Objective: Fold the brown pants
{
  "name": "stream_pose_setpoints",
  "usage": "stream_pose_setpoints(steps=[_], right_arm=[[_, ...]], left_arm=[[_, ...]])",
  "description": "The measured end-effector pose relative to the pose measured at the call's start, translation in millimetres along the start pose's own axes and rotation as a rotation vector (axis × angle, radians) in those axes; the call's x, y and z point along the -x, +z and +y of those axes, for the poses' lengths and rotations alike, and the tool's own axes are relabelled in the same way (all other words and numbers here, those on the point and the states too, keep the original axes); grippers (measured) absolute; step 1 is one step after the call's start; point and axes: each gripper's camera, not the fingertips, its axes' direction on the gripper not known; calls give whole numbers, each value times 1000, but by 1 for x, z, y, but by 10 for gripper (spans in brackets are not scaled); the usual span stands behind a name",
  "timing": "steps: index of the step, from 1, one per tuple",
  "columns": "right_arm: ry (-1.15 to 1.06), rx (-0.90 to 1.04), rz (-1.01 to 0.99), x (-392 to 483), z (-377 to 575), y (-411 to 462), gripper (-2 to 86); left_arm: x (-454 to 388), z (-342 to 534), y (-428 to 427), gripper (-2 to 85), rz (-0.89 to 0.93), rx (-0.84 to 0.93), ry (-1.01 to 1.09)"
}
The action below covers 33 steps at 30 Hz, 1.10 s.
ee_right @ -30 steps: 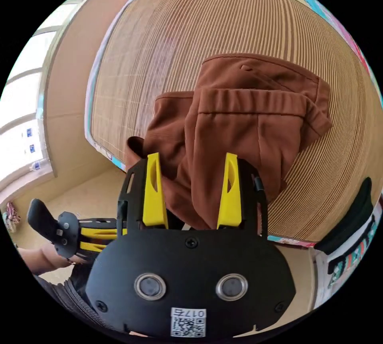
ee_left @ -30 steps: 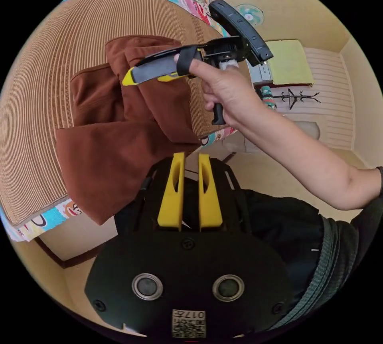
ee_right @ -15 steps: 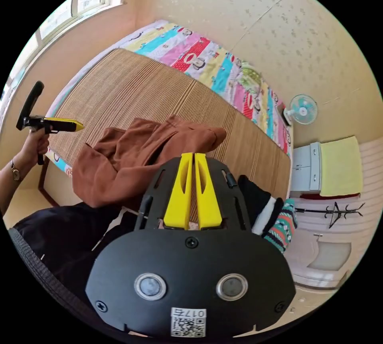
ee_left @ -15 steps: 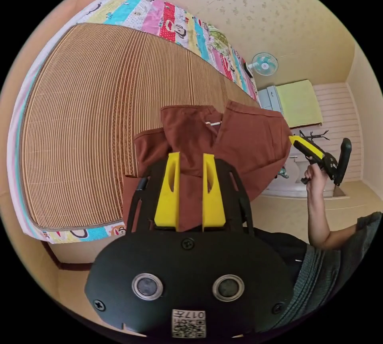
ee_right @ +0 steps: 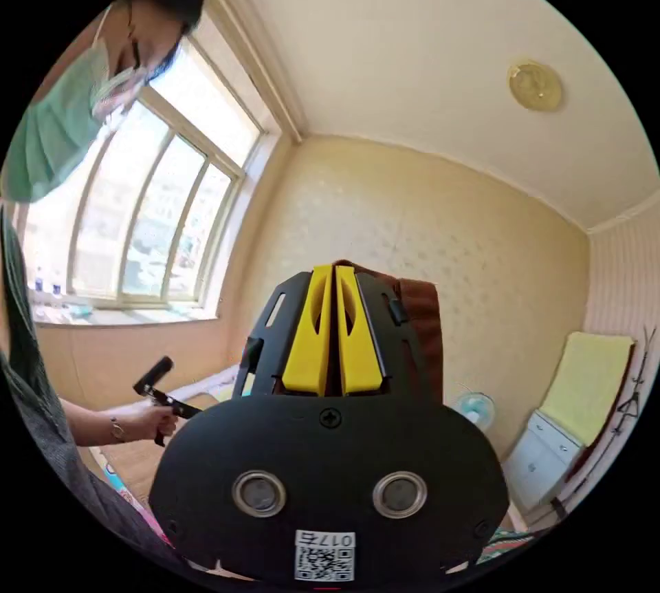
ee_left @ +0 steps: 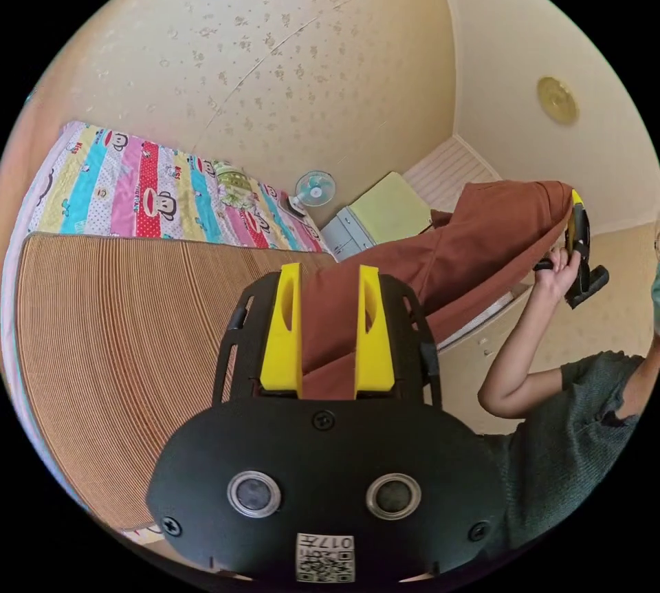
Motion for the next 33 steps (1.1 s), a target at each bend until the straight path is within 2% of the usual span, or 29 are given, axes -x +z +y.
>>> stream_pose_setpoints(steps=[5, 11, 16, 19, 22, 25, 29, 31, 32, 33], right_arm=[[158, -388, -665, -63, -47, -77, 6], [206, -715, -1167, -101, -56, -107, 7], [252, -821, -1310, -87, -48, -107, 7], [296, -896, -1367, -71, -37, -101, 6], [349, -1039, -1476, -56, -25, -82, 5], [398, -1153, -1553, -35, -22, -57, 5], [444, -1186, -1645, -10, -37, -22, 7], [454, -1154, -1659, -9, -46, -14, 7], [459, -1094, -1644, -12, -52, -12, 7], [460, -1054, -1628, -16, -55, -13, 7]], left_arm=[[-67, 16, -10, 126, 197, -8, 90], [-77, 39, -39, 135, 382, 10, -63], [-66, 66, -10, 178, 453, 222, -205], [-90, 93, 41, 221, 570, 341, -181], [-117, 109, 92, 237, 641, 387, -156], [-131, 106, 126, 240, 812, 362, -159], [-144, 87, 145, 233, 931, 318, -111], [-151, 73, 140, 179, 1048, 257, -78], [-151, 70, 134, 155, 1047, 230, -70], [-146, 64, 111, 107, 1007, 126, -48]])
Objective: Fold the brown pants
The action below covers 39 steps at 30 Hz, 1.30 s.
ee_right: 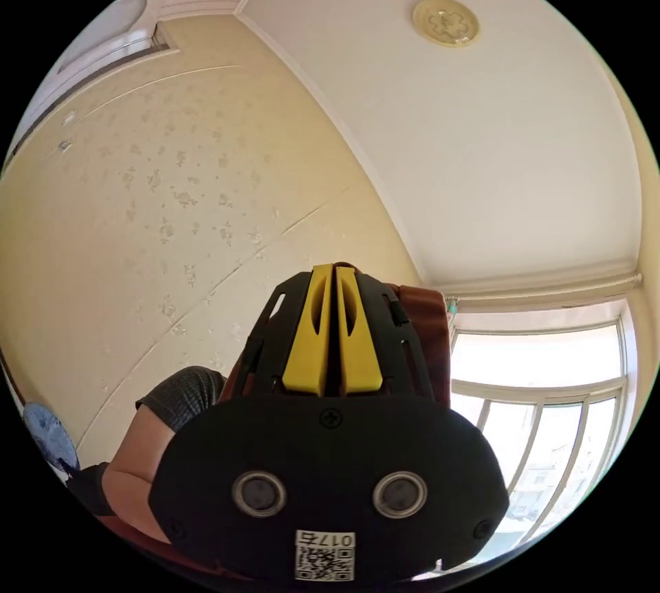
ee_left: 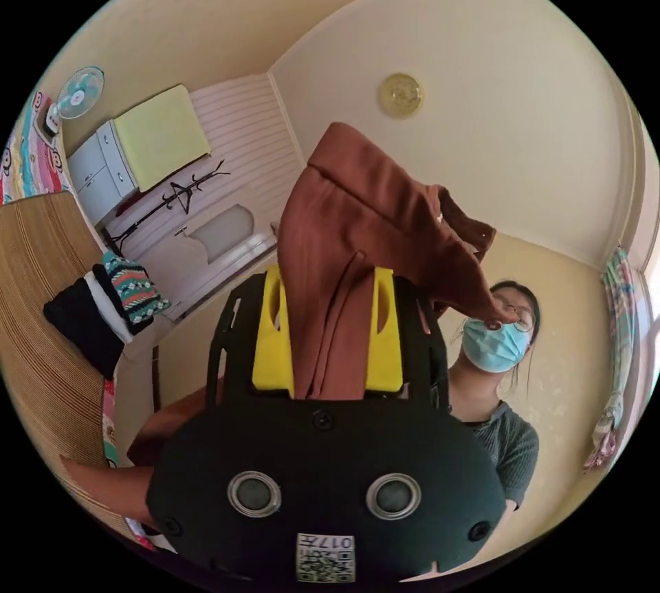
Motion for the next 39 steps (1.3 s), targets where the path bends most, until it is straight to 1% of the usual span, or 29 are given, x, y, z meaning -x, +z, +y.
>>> stream_pose_setpoints(steps=[1, 2, 3, 5, 6, 7, 8, 9, 10, 11, 13, 15, 17, 19, 22, 24, 28, 30, 32, 33, 34, 35, 36, 37, 38, 39], right_arm=[[28, 66, 81, 3, -12, 1, 7], [54, 158, 189, 9, -27, 3, 6], [72, 214, 253, 13, -36, 5, 6], [153, 473, 605, 32, -65, 14, 5], [161, 529, 701, 37, -70, 16, 5], [161, 618, 896, 50, -77, 19, 5], [152, 668, 1072, 62, -81, 20, 5], [146, 679, 1143, 69, -81, 20, 6], [128, 688, 1229, 80, -78, 21, 5], [86, 679, 1275, 91, -71, 24, 4], [17, 633, 1324, 107, -63, 28, 4], [-40, 562, 1345, 118, -59, 32, 4], [-106, 489, 1363, 119, -67, 38, 5], [-157, 488, 1385, 108, -79, 44, 5], [-201, 513, 1457, 76, -99, 49, 5], [-236, 497, 1500, 61, -108, 44, 6], [-264, 420, 1607, 29, -127, 1, 6], [-248, 436, 1672, 1, -138, -28, 6], [-135, 441, 1743, -52, -157, -90, 6], [-90, 436, 1748, -68, -163, -111, 6], [-8, 431, 1756, -104, -174, -157, 6], [61, 435, 1791, -145, -186, -209, 6], [94, 439, 1820, -168, -192, -237, 7], [158, 454, 1902, -218, -203, -297, 7], [233, 486, 2013, -272, -210, -364, 7], [254, 512, 2073, -296, -210, -395, 7]], left_arm=[[-24, 1, -23, 60, -81, -97, 77], [-38, 2, -36, 36, -118, -146, 122], [-67, 4, -60, 28, -177, -225, 210], [-117, 10, -87, 16, -285, -313, 344], [-153, 18, -98, 9, -394, -363, 436], [-188, 27, -101, 4, -519, -403, 526], [-203, 32, -99, 3, -577, -417, 570], [-227, 42, -90, 0, -656, -427, 662], [-245, 51, -75, -2, -693, -418, 746], [-251, 55, -65, -2, -714, -410, 777], [-267, 70, -25, -3, -826, -443, 865], [-275, 76, -2, -2, -871, -471, 920], [-284, 75, 17, -1, -867, -474, 990], [-298, 62, 44, 1, -908, -475, 1075], [-306, 40, 71, 4, -987, -515, 1142], [-305, 29, 79, 5, -1027, -564, 1164], [-282, 3, 80, 6, -1122, -643, 1202], [-262, -29, 70, 7, -1168, -635, 1164], [-233, -78, 46, 10, -1203, -610, 1072], [-208, -119, 23, 13, -1235, -604, 978], [-181, -164, -5, 16, -1262, -605, 902], [-167, -188, -18, 18, -1275, -604, 884], [-135, -244, -47, 23, -1320, -585, 861], [-97, -311, -78, 32, -1398, -541, 801], [-76, -346, -97, 36, -1438, -517, 733], [-35, -409, -141, 46, -1498, -510, 540]])
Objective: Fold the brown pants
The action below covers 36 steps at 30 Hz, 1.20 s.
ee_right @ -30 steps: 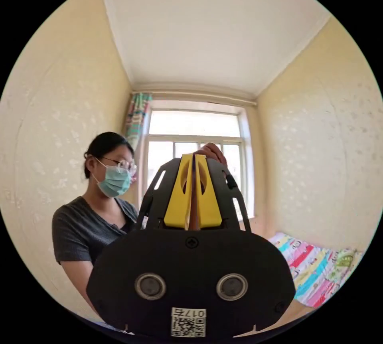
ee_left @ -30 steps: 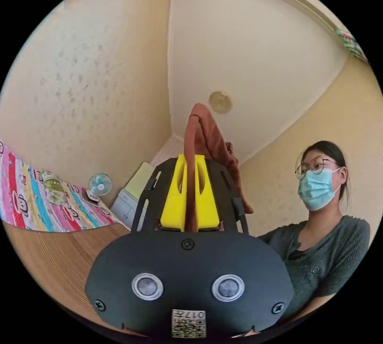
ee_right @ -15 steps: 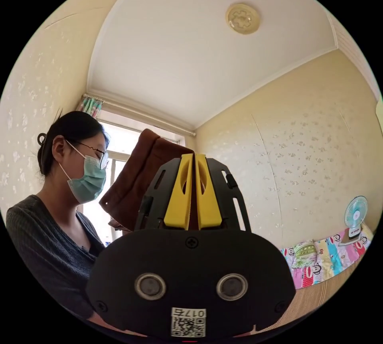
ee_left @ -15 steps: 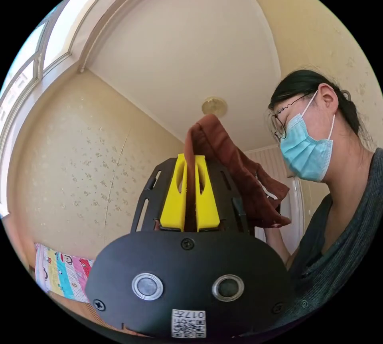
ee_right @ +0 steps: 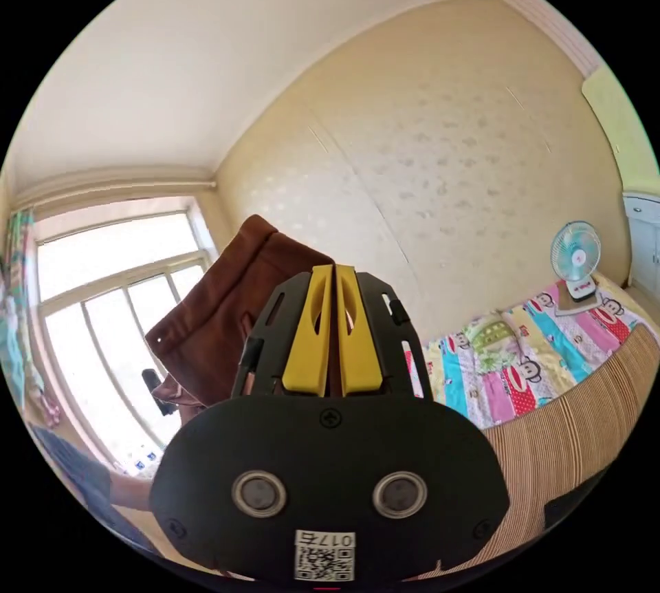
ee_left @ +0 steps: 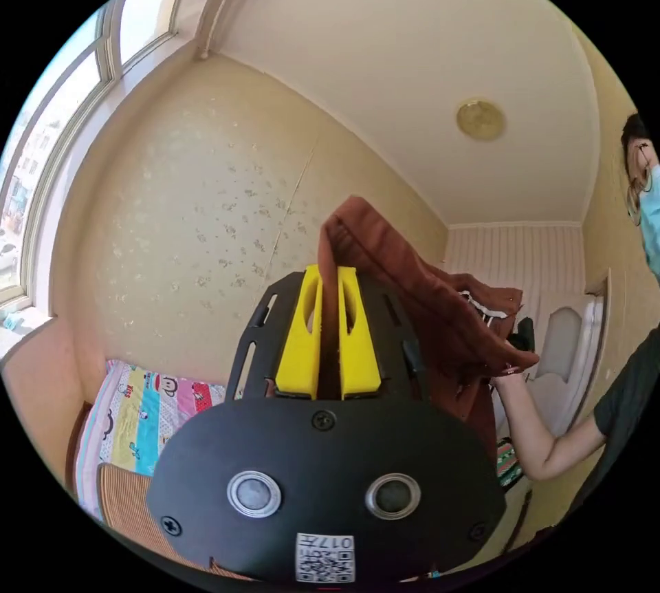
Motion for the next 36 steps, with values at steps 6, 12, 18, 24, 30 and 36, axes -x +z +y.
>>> stream_pose_setpoints(steps=[6, 12, 18, 24, 30, 36], right_arm=[[-91, 484, 271, -125, 50, 206, 13], [-136, 993, 201, -224, 302, 205, 19], [77, 1292, 70, -268, 459, 164, 48], [60, 1385, 88, -264, 490, 136, 46], [4, 1159, 195, -269, 390, 65, 36], [182, 1071, 459, -305, 323, 28, 112]], left_arm=[[181, 60, 142, 66, -205, 471, -200], [293, 318, 93, 88, -378, 978, -337], [333, 458, 30, 130, -401, 1267, -481], [339, 471, 9, 105, -426, 1435, -411], [308, 443, -30, 38, -317, 1592, -356], [296, 399, -92, 47, -441, 1431, -651]])
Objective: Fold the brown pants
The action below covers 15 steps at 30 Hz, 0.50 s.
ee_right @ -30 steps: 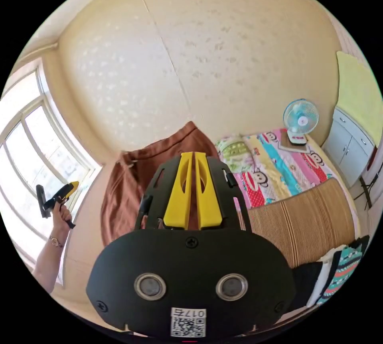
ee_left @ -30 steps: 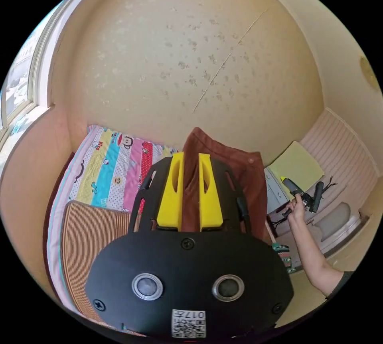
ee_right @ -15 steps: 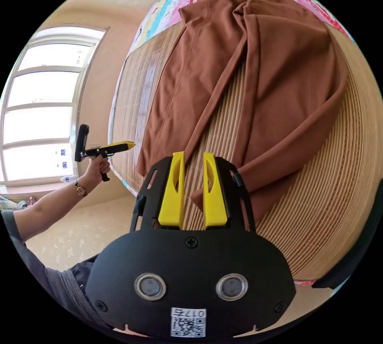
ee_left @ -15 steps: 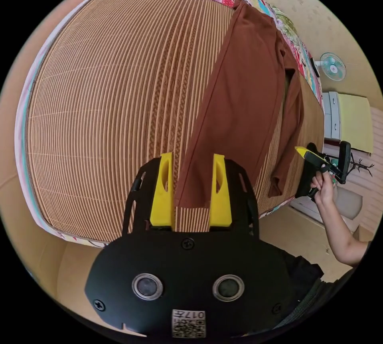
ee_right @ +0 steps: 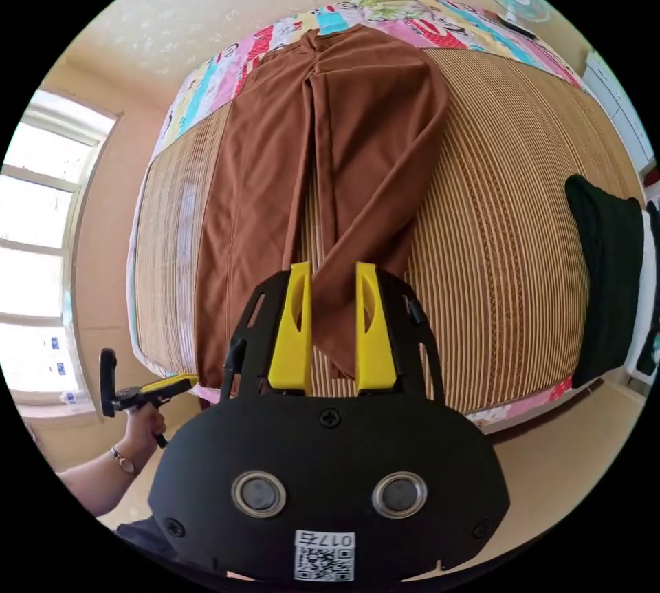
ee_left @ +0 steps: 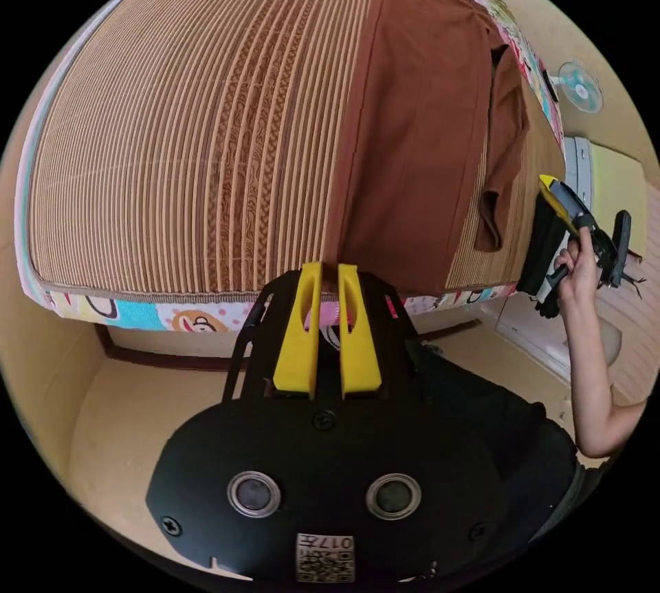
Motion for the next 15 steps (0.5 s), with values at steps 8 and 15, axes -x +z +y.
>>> stream_pose_setpoints(steps=[8, 15], right_arm=[[-188, 249, 154, -12, -21, 8, 92], [102, -177, -725, -215, 46, -182, 29]], left_arm=[[21, 22, -46, 70, -1, 46, -33], [10, 10, -118, 73, 75, -27, 84]])
